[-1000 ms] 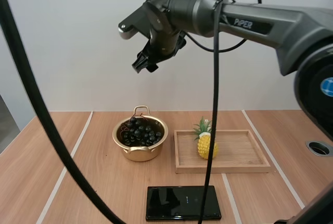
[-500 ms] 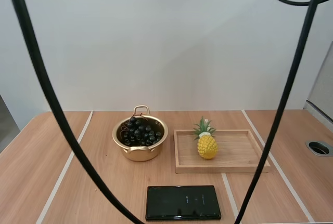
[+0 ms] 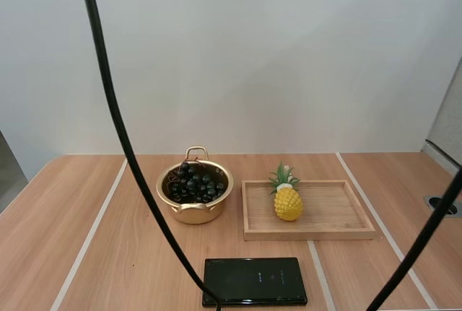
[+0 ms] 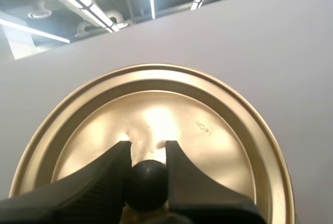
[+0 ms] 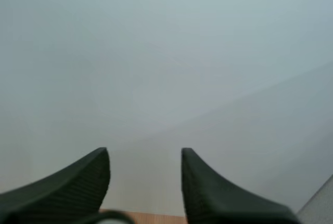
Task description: Open the pot, put the grape inside, and close it
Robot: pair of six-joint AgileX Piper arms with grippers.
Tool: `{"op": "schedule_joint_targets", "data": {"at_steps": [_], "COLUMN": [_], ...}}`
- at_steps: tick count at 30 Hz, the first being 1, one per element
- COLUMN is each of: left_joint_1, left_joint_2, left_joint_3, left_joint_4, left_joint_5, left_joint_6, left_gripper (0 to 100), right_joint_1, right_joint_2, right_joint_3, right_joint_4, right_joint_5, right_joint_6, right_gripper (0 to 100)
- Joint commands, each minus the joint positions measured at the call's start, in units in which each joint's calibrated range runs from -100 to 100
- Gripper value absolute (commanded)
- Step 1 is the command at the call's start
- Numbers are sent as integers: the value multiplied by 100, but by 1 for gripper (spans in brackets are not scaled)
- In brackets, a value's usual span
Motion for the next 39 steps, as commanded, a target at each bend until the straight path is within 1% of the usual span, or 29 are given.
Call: {"op": "schedule_joint_targets", "data": {"at_steps": [1,4,8,11,15,17,24,29,31,37,39], "left_joint_1": [13,13,13,13,13,13,13,5,-2,-2,-2], "left_joint_2": [52,99,113,113,113,113,113,113,113,144,254], "left_joint_3": [498,1045,1806,2283,2848,3115,4191,5057,5376,6000,6134], "left_joint_4": [-117,-206,-348,-526,-1001,-1113,-1123,-1207,-1390,-2231,-2326], "left_joint_5": [-354,-576,-1054,-1194,-1194,-1288,-2204,-2731,-2833,-2833,-2833], "left_joint_6": [-63,-63,-24,4,436,517,560,878,1118,1764,1827], "left_gripper": [0,0,0,0,0,0,0,0,0,0,0], "right_joint_1": [-23,-23,-23,-23,-23,-23,-23,-23,-23,-23,-23], "right_joint_2": [-300,-525,-834,-1048,-1285,-1398,-1732,-1881,-1883,-1979,-2050], "right_joint_3": [-39,-39,-39,-39,-39,-12,289,702,791,806,806], "right_joint_4": [-12,-37,-37,-37,-37,-37,-22,17,45,113,123], "right_joint_5": [397,656,708,745,800,800,821,763,763,763,763], "right_joint_6": [142,237,237,237,237,237,237,237,237,237,217], "right_gripper": [0,0,0,0,0,0,0,0,0,0,0]}}
